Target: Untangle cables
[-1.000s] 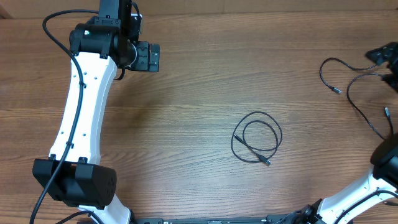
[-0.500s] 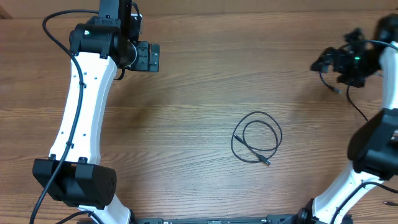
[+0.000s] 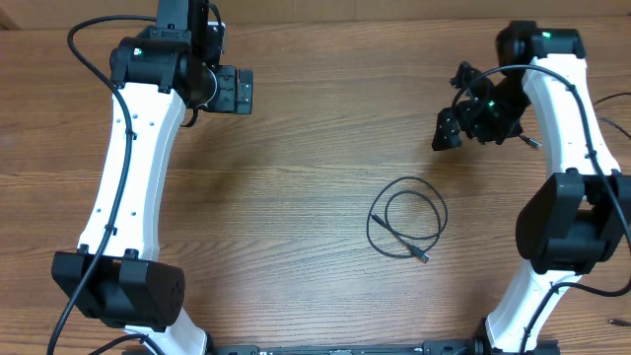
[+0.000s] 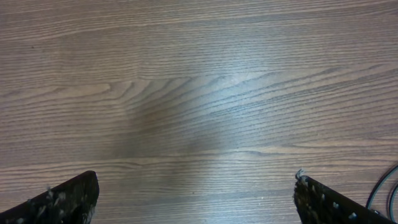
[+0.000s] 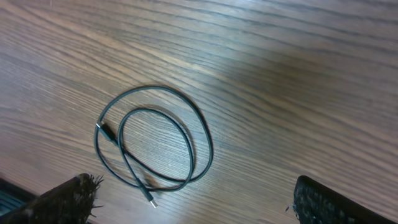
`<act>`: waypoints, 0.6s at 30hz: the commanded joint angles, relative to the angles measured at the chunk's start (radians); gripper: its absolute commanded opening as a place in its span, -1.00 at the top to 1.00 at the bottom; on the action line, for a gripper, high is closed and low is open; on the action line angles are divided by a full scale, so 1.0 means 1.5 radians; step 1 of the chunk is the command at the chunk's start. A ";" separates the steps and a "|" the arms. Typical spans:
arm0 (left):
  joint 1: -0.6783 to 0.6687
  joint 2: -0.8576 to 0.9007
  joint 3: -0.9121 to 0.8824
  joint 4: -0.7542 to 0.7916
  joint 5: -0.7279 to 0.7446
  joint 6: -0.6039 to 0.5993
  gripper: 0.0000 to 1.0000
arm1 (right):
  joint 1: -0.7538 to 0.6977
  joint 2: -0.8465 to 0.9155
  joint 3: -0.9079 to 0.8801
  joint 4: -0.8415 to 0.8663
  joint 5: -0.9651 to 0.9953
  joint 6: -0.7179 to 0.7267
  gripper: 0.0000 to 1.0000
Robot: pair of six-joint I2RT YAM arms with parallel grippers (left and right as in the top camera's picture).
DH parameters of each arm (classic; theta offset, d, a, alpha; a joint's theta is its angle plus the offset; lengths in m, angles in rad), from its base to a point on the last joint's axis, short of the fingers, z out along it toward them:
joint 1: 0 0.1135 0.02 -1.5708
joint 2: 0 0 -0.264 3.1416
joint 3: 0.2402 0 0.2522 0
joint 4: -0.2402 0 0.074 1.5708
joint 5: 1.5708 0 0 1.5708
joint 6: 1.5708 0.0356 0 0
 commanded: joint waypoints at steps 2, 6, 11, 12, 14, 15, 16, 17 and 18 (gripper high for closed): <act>0.003 0.005 0.009 0.001 0.008 0.010 -1.00 | 0.056 -0.017 -0.028 0.022 0.068 0.000 -1.00; 0.003 0.005 0.009 0.001 0.008 0.010 -1.00 | 0.106 -0.017 -0.082 0.031 0.169 0.083 -0.99; 0.003 0.005 0.009 0.001 0.008 0.010 -1.00 | 0.146 -0.023 -0.138 0.023 0.220 0.149 -0.99; 0.003 0.005 0.009 0.001 0.008 0.010 -1.00 | 0.150 -0.025 -0.144 0.023 0.220 0.153 -0.99; 0.003 0.005 0.009 0.001 0.008 0.010 -1.00 | 0.155 -0.027 -0.155 0.027 0.220 0.164 -0.99; 0.003 0.005 0.009 0.001 0.007 0.010 -1.00 | 0.158 -0.027 -0.161 0.033 0.219 0.166 -0.99; 0.003 0.005 0.009 0.001 0.008 0.010 -0.99 | 0.159 -0.027 -0.167 0.042 0.218 0.166 -0.99; 0.003 0.005 0.009 0.001 0.008 0.010 -0.99 | 0.159 -0.027 -0.179 0.057 0.217 0.165 -0.99; 0.003 0.005 0.009 0.001 0.008 0.010 -1.00 | 0.159 -0.027 -0.190 0.069 0.217 0.165 -0.99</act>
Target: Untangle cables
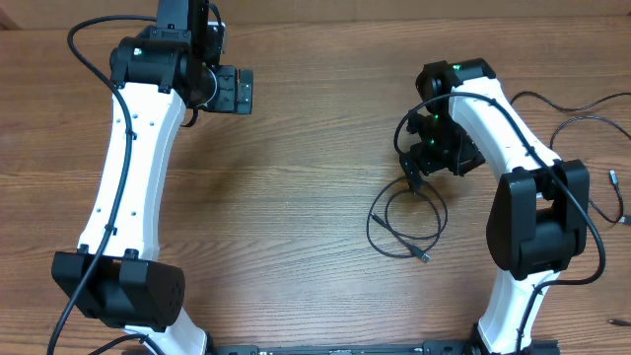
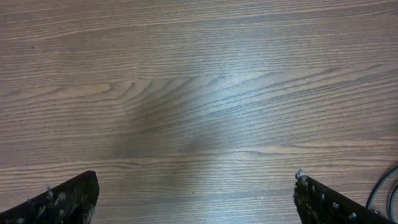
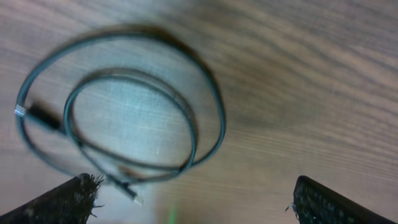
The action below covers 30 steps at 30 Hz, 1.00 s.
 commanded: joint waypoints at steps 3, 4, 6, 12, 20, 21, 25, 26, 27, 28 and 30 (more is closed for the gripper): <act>0.003 0.005 0.009 0.001 0.008 0.010 -1.00 | 0.004 -0.026 -0.067 0.063 0.011 -0.003 -0.99; 0.003 0.005 0.009 0.001 0.008 0.010 -1.00 | 0.004 -0.026 -0.076 0.078 0.005 -0.014 -0.99; 0.003 0.005 0.009 0.001 0.008 0.010 -0.99 | 0.004 -0.026 -0.089 0.111 -0.003 -0.020 -0.99; 0.003 0.005 0.009 0.001 0.008 0.010 -1.00 | 0.004 -0.026 -0.099 0.186 -0.053 -0.033 -1.00; 0.003 0.005 0.009 0.001 0.008 0.010 -1.00 | 0.015 -0.026 -0.167 0.216 -0.061 -0.058 -0.98; 0.003 0.005 0.009 0.001 0.008 0.010 -0.99 | 0.018 -0.026 -0.173 0.225 -0.064 -0.058 -0.98; 0.003 0.005 0.009 0.001 0.008 0.010 -0.99 | 0.025 -0.026 -0.174 0.227 -0.099 -0.073 -0.99; 0.003 0.005 0.009 0.001 0.008 0.010 -1.00 | 0.026 -0.026 -0.175 0.226 -0.099 -0.073 -0.99; 0.003 0.005 0.009 0.001 0.008 0.010 -1.00 | 0.027 -0.026 -0.176 0.227 -0.100 -0.073 -0.99; 0.003 0.005 0.009 0.001 0.008 0.010 -0.99 | 0.028 -0.026 -0.177 0.230 -0.099 -0.073 -0.99; 0.003 0.005 0.009 0.001 0.008 0.010 -1.00 | 0.029 -0.026 -0.183 0.244 -0.099 -0.073 -0.98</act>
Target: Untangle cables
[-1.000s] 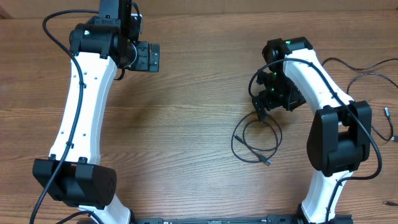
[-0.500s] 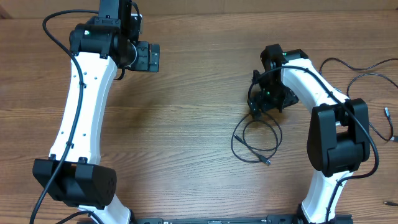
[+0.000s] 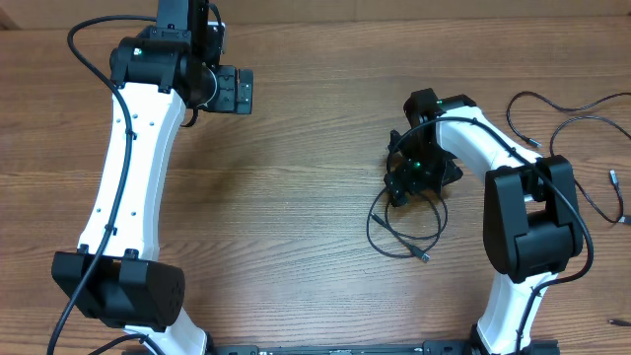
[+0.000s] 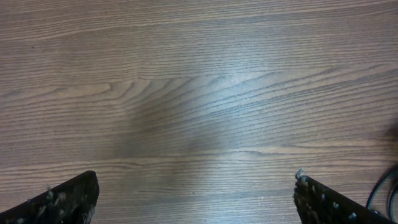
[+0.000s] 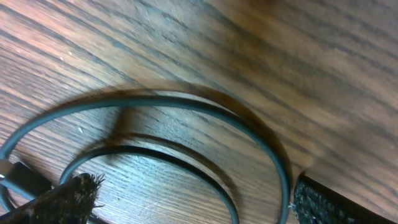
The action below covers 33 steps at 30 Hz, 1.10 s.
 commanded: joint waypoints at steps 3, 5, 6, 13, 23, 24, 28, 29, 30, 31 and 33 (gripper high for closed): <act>0.003 0.005 0.009 0.001 0.008 0.010 -1.00 | 0.004 -0.020 -0.034 0.055 -0.023 -0.007 -0.98; 0.003 0.005 0.009 0.001 0.008 0.010 -0.99 | 0.004 -0.020 -0.055 0.079 -0.022 -0.007 -0.98; 0.003 0.005 0.009 0.001 0.008 0.010 -0.99 | 0.004 -0.020 -0.069 0.094 -0.021 -0.008 -0.98; 0.003 0.005 0.009 0.001 0.008 0.010 -0.99 | 0.004 -0.020 -0.148 0.184 -0.021 -0.002 -0.98; 0.003 0.005 0.009 0.001 0.007 0.010 -1.00 | 0.004 -0.020 -0.155 0.214 -0.021 0.001 -0.99; 0.003 0.005 0.009 0.001 0.008 0.010 -1.00 | 0.004 -0.020 -0.155 0.215 -0.021 0.001 -0.99; 0.003 0.005 0.009 0.001 0.008 0.010 -1.00 | 0.004 -0.020 -0.154 0.188 -0.021 0.000 -0.99; 0.003 0.005 0.009 0.001 0.008 0.010 -0.99 | 0.004 -0.021 -0.151 0.159 -0.021 0.000 -0.99; 0.003 0.005 0.009 0.001 0.008 0.010 -1.00 | 0.004 -0.021 -0.146 0.123 -0.021 0.000 -0.99; 0.003 0.005 0.009 0.001 0.007 0.010 -1.00 | 0.004 -0.021 -0.142 0.085 -0.021 0.000 -0.98; 0.003 0.005 0.009 0.001 0.007 0.010 -0.99 | 0.004 -0.021 -0.141 0.060 -0.021 0.004 -0.90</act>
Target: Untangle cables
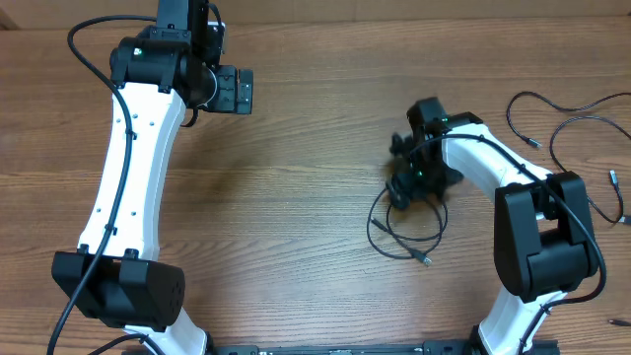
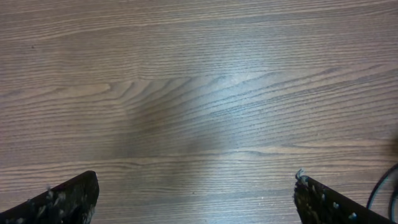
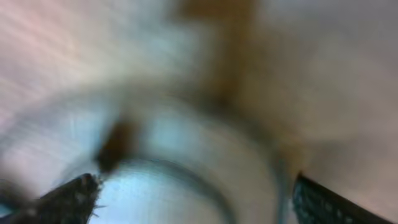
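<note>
A thin black cable [image 1: 377, 229] lies coiled in a double loop right of the table's middle, with a connector end [image 1: 425, 258] at its front. My right gripper [image 1: 406, 187] is down at the loop's far arc, its fingers wide apart. The right wrist view is blurred by motion; the cable's arc [image 3: 186, 174] shows only as a smear between the open right gripper [image 3: 194, 193] fingers, and contact cannot be told. My left gripper [image 1: 232, 91] hangs open at the back left, and the left wrist view shows bare wood between the left gripper [image 2: 196, 186] fingers.
More loose black cables [image 1: 567, 123] lie at the table's right edge, behind and beside the right arm. A dark cable strand [image 2: 375, 190] shows at the lower right edge of the left wrist view. The table [image 1: 296, 197] is brown wood.
The right gripper has come closer to the coil's far arc, and its wrist view has gone from sharp to blurred. The coil and the left arm have not moved.
The right gripper was first raised at the back right, with the whole coil below it in view. Then it stood over the coil's far side. Then it was close above the arc, and now it is down at the arc, still open. The left arm stayed put.
</note>
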`<act>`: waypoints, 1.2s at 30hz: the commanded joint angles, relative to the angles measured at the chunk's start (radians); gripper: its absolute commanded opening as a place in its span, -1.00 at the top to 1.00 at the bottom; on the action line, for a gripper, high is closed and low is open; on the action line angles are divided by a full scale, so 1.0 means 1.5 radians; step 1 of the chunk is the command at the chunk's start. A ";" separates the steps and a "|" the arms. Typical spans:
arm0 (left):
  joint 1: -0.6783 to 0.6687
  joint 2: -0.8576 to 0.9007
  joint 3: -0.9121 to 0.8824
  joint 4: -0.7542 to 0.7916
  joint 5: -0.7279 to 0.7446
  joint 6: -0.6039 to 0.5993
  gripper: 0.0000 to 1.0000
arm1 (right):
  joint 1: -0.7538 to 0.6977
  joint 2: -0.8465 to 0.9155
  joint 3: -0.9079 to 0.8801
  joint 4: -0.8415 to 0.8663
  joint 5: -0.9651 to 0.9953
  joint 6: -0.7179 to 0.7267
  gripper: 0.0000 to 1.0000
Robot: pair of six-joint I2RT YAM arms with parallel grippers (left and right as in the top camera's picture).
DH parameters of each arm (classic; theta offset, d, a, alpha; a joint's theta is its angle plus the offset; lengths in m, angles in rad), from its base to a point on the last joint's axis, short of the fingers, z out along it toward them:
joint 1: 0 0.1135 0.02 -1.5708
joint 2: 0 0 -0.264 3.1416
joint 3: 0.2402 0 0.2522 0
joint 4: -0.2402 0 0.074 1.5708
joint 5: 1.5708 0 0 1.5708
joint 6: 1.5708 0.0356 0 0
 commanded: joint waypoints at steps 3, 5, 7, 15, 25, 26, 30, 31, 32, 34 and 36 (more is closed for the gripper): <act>0.003 0.005 0.009 0.001 0.008 0.010 -1.00 | 0.003 0.048 -0.031 -0.017 -0.034 0.019 -0.91; 0.003 0.005 0.009 0.001 0.008 0.010 -1.00 | 0.003 0.048 -0.031 -0.023 -0.034 0.023 -0.91; 0.003 0.005 0.009 0.001 0.008 0.010 -1.00 | 0.003 0.048 -0.031 -0.018 -0.034 0.024 -0.91; 0.003 0.005 0.009 0.001 0.007 0.010 -0.99 | 0.002 0.048 -0.033 0.106 -0.025 0.062 -0.99; 0.003 0.005 0.009 0.001 0.008 0.010 -1.00 | 0.003 0.048 -0.033 0.095 0.007 0.031 -1.00; 0.003 0.005 0.009 0.001 0.008 0.010 -1.00 | 0.002 0.048 -0.033 0.095 0.007 0.031 -0.99; 0.003 0.005 0.009 0.001 0.008 0.010 -0.99 | 0.002 0.048 -0.033 0.115 0.007 0.043 -1.00; 0.003 0.005 0.009 0.001 0.007 0.010 -1.00 | 0.002 0.048 -0.033 0.129 0.008 0.059 -1.00; 0.003 0.005 0.009 0.001 0.008 0.010 -1.00 | 0.002 0.048 -0.033 0.141 0.012 0.076 -1.00; 0.003 0.005 0.009 0.001 0.008 0.010 -1.00 | 0.002 0.048 -0.033 0.168 0.022 0.111 -1.00; 0.003 0.005 0.009 0.001 0.008 0.010 -0.99 | 0.002 0.048 -0.033 0.191 0.022 0.132 -1.00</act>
